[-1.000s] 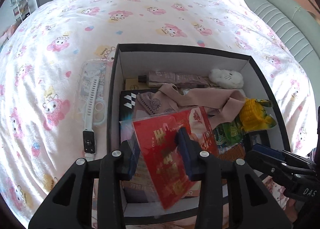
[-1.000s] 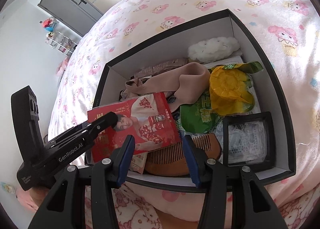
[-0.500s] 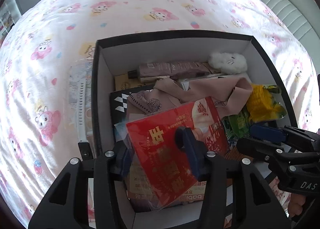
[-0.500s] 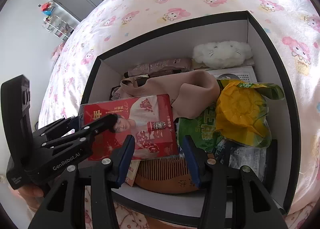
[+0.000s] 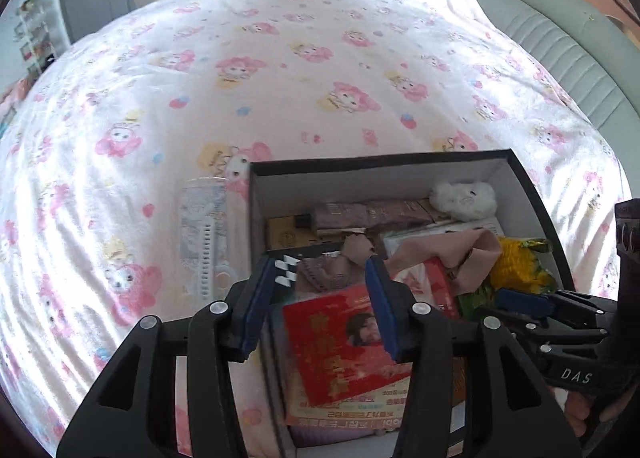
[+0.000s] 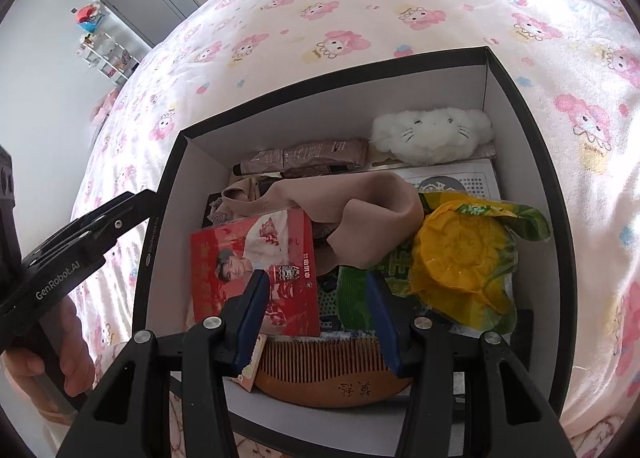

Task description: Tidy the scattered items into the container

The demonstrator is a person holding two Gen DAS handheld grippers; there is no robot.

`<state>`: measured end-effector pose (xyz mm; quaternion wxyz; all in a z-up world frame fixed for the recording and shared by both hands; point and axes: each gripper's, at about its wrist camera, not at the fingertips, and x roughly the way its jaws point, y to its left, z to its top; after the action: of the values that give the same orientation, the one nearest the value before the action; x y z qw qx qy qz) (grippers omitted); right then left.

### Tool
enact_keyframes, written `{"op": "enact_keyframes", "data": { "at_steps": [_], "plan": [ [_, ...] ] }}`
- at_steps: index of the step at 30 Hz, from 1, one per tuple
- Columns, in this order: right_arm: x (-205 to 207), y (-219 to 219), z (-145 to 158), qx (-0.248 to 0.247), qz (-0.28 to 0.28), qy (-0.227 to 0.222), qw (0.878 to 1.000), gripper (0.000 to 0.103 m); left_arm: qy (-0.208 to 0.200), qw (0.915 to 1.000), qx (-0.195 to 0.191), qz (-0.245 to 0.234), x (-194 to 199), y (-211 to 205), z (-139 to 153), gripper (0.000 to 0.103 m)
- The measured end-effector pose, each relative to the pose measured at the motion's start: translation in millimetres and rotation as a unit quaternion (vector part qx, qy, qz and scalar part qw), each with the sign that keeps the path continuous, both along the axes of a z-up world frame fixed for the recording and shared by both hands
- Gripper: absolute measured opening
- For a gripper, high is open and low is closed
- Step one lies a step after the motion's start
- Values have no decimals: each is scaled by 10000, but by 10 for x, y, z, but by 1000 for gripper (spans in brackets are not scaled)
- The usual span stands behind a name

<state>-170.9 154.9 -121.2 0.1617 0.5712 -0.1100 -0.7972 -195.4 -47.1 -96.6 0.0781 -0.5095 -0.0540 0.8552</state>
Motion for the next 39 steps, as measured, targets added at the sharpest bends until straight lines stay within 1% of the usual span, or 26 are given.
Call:
{"op": "enact_keyframes", "data": {
  "at_steps": [1, 2, 4, 6, 7, 9, 11, 13, 14, 17, 19, 21, 22, 24, 26, 27, 28, 30, 33, 34, 36, 37, 38, 39],
  "plan": [
    [11, -9, -9, -7, 1, -18, 10000, 46, -188, 9996, 192, -103, -81, 46, -81, 47],
    [23, -16, -17, -10, -13, -41, 10000, 46, -391, 9987, 293, -145, -155, 97, -166, 47],
    [55, 4, -27, -38, -62, -71, 9999, 46, -654, 9972, 304, -171, -264, 204, -318, 47],
    [93, 45, -9, -11, -140, -79, 9999, 46, -724, 9971, 182, -135, -306, 299, -415, 46],
    [123, 71, 29, 16, -166, -17, 9999, 46, -773, 9968, 194, -106, -327, 309, -457, 46],
    [178, 135, 113, 60, -209, 150, 9997, 46, -924, 9948, 415, -41, -342, 290, -549, 46],
    [206, 202, 151, 110, -329, 210, 9992, 46, -1037, 9924, 657, -32, -305, 279, -618, 46],
    [201, 240, 130, 148, -427, 181, 9988, 46, -1037, 9919, 710, -159, -226, 302, -611, 45],
    [188, 246, 98, 174, -464, 113, 9987, 46, -1054, 9908, 813, -237, -179, 306, -593, 44],
    [183, 197, 36, 137, -418, 9, 9990, 46, -1102, 9848, 1266, -456, -68, 279, -535, 44],
    [190, 124, 14, 83, -295, -20, 9995, 46, -1060, 9822, 1493, -419, -21, 214, -506, 44],
    [189, 43, -1, 99, -162, -37, 9998, 46, -908, 9858, 1397, -229, -6, 140, -467, 44],
    [186, 6, -13, 120, -109, -53, 9999, 46, -860, 9861, 1407, -178, 3, 122, -451, 38],
    [170, -61, -39, 165, -77, -100, 9998, 46, -862, 9853, 1463, -186, -7, 144, -434, 39],
    [153, -127, -63, 201, -47, -132, 9997, 46, -847, 9883, 1255, -206, -13, 223, -439, 41],
    [146, -157, -80, 203, -22, -158, 9997, 46, -879, 9885, 1210, -228, -17, 254, -457, 41],
    [143, -188, -97, 220, -2, -193, 9996, 46, -938, 9875, 1245, -255, -23, 275, -480, 41],
    [159, -231, -106, 309, 36, -177, 9994, 46, -1073, 9840, 1394, -295, -40, 276, -524, 41],
    [193, -253, -86, 741, 41, -14, 9972, 46, -1302, 9761, 1679, -449, -49, 250, -611, 41],
    [202, -244, -80, 873, 27, 23, 9962, 46, -1361, 9729, 1794, -521, -48, 262, -622, 43],
    [214, -195, -66, 982, -30, 60, 9951, 46, -1510, 9608, 2220, -694, -30, 269, -648, 44],
    [218, -168, -58, 998, -50, 67, 9950, 46, -1496, 9582, 2333, -710, 0, 253, -642, 44],
    [223, -144, -47, 1017, -69, 79, 9948, 46, -1397, 9612, 2292, -637, 8, 240, -611, 44],
    [223, -124, -38, 1041, -93, 97, 9945, 46, -1277, 9672, 2126, -554, 22, 231, -571, 44]
  ]
}}
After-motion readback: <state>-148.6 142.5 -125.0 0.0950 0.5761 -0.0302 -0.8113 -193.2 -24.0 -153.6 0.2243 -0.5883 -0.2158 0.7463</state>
